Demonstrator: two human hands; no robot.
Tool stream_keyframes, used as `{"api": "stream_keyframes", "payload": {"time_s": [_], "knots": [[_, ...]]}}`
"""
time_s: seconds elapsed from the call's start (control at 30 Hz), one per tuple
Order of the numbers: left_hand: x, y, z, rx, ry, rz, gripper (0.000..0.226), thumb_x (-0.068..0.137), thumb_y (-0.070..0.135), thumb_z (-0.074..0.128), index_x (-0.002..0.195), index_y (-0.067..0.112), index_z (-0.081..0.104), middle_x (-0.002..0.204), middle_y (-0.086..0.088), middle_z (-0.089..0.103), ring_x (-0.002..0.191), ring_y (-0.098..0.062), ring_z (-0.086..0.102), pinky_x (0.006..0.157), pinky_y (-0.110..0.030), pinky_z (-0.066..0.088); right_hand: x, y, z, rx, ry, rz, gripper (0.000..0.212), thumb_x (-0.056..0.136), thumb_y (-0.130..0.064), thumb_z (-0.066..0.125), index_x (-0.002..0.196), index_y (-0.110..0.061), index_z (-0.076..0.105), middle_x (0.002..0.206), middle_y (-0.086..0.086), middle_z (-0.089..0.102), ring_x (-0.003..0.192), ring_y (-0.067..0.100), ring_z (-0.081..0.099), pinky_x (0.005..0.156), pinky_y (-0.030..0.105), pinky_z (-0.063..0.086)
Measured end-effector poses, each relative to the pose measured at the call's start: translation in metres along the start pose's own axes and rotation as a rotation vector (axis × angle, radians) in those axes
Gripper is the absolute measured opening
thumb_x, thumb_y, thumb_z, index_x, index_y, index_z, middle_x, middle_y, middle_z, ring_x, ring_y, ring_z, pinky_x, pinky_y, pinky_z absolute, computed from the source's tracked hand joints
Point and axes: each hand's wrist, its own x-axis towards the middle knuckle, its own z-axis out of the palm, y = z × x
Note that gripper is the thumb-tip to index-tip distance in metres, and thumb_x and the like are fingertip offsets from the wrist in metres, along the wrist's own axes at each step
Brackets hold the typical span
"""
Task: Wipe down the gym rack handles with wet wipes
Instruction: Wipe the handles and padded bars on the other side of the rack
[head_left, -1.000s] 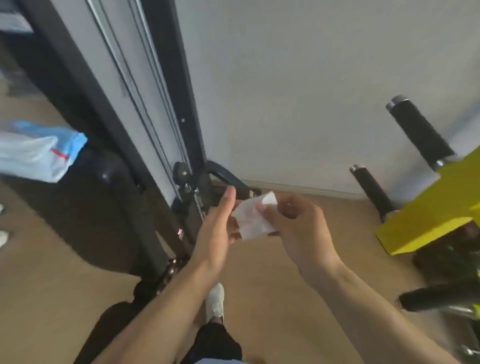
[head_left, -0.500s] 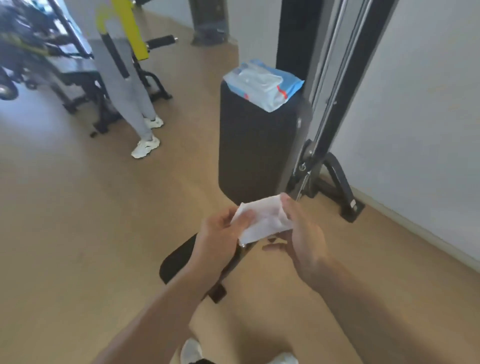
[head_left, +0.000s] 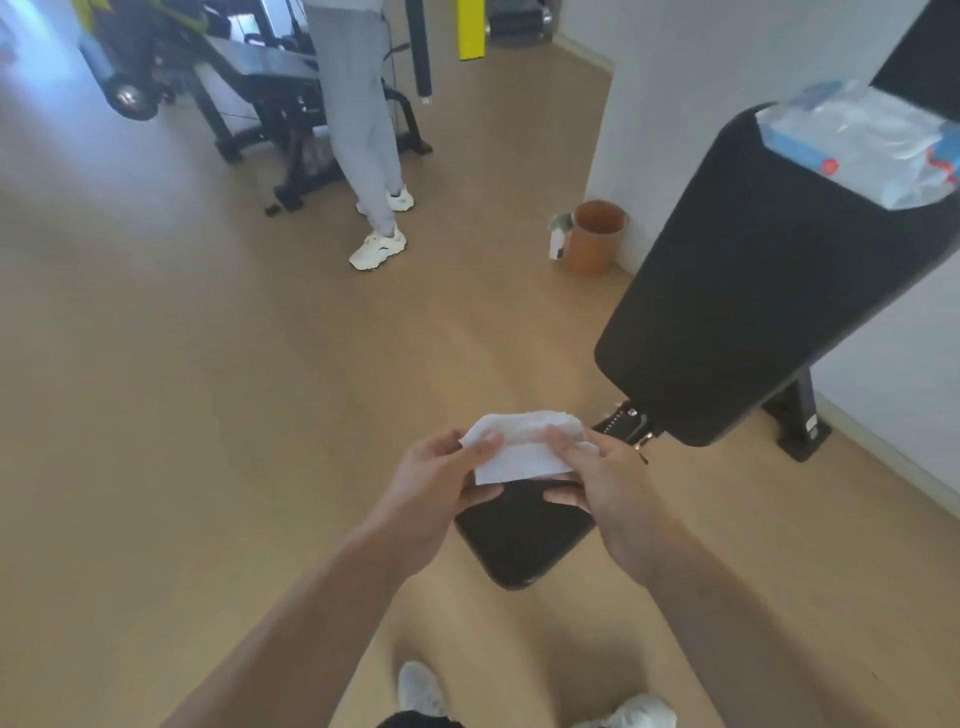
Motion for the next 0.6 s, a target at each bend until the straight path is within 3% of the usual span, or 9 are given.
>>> {"api": "stream_keyframes", "payload": {"time_s": [0.1, 0.27, 0.4, 0.5, 0.6], "knots": [[0.008, 0.017, -0.046, -0.034, 0.040, 0.010, 0.019, 0.098, 0.022, 0.063, 0.107, 0.006, 0.069, 0.101, -0.003, 0.075, 0.097, -0.014, 0.072, 0.085, -0.029, 0.056, 0.014, 0.000, 0.050, 0.087, -0.016, 0.037, 0.029, 0.097, -0.032, 0.062, 0.111, -0.010, 0.073, 0.110, 0.007, 0.075, 0.104, 0.017, 0.071, 0.083, 0.034, 0.057], [0.028, 0.046, -0.096, -0.043, 0.027, -0.001, 0.020, 0.098, 0.022, 0.063, 0.112, 0.008, 0.067, 0.108, -0.006, 0.076, 0.103, -0.020, 0.073, 0.099, -0.040, 0.055, 0.038, -0.008, 0.107, 0.237, -0.023, 0.053, 0.018, 0.097, -0.004, 0.059, 0.109, -0.005, 0.072, 0.110, 0.013, 0.074, 0.108, 0.026, 0.070, 0.090, 0.037, 0.055], [0.056, 0.065, -0.117, 0.064, -0.015, -0.074, 0.031, 0.092, 0.038, 0.070, 0.116, 0.018, 0.071, 0.110, 0.001, 0.077, 0.099, -0.020, 0.073, 0.090, -0.037, 0.058, 0.066, -0.024, 0.127, 0.145, -0.072, -0.002, 0.026, 0.092, 0.004, 0.062, 0.114, -0.007, 0.071, 0.112, 0.011, 0.074, 0.111, 0.027, 0.068, 0.102, 0.043, 0.049], [0.086, 0.088, -0.123, 0.124, -0.017, -0.072, 0.025, 0.095, 0.035, 0.065, 0.109, 0.018, 0.074, 0.096, 0.003, 0.077, 0.084, -0.013, 0.072, 0.079, -0.032, 0.054, 0.095, -0.041, 0.136, 0.121, -0.072, 0.012, 0.035, 0.086, 0.014, 0.062, 0.109, -0.009, 0.072, 0.106, 0.009, 0.076, 0.105, 0.023, 0.070, 0.098, 0.038, 0.051], [0.125, 0.118, -0.130, 0.162, -0.053, 0.010, 0.020, 0.096, 0.020, 0.061, 0.109, 0.013, 0.074, 0.104, -0.005, 0.078, 0.097, -0.019, 0.073, 0.087, -0.035, 0.055, 0.130, -0.065, 0.146, 0.202, -0.081, 0.012, 0.032, 0.087, 0.014, 0.059, 0.104, -0.008, 0.075, 0.103, 0.012, 0.076, 0.098, 0.023, 0.071, 0.088, 0.033, 0.052]]}}
